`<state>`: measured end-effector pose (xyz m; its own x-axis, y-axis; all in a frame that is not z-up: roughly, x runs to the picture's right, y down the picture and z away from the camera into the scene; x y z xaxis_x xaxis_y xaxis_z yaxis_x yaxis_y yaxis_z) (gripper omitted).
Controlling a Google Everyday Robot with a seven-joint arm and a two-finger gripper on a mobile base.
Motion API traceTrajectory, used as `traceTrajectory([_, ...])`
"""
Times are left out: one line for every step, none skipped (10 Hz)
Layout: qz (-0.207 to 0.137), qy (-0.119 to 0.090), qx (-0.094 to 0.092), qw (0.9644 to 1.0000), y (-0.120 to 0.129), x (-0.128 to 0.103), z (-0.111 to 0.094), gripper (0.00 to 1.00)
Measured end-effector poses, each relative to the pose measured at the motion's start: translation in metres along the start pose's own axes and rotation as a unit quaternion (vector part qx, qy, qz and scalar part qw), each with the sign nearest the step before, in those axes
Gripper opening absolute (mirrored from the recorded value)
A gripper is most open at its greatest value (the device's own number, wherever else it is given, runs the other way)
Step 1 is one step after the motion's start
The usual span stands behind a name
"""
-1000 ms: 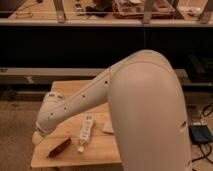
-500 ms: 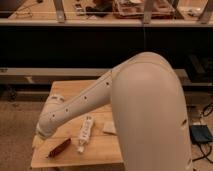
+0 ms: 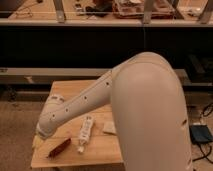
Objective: Place the pepper on the white sponge
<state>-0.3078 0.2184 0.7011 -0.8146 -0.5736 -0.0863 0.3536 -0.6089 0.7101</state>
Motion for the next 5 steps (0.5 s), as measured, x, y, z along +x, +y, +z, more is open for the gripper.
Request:
traceTrajectory([-0.016, -0.006, 0.002, 0.9998, -0.002, -0.003, 0.003, 0.69])
traceTrajectory([-0.043, -0.015, 0.006, 0.9990, -0.005, -0.008, 0.007, 0.69])
traceTrajectory([-0.065, -0.021, 0.011, 0.9976, -0.008, -0.012, 0.010, 0.69])
traceTrajectory([-0.083, -0.025, 0.014, 0.9962, -0.004, -0.020, 0.010, 0.69])
traceTrajectory([-0.091, -0.026, 0.015, 0.9954, -0.003, -0.023, 0.010, 0.69])
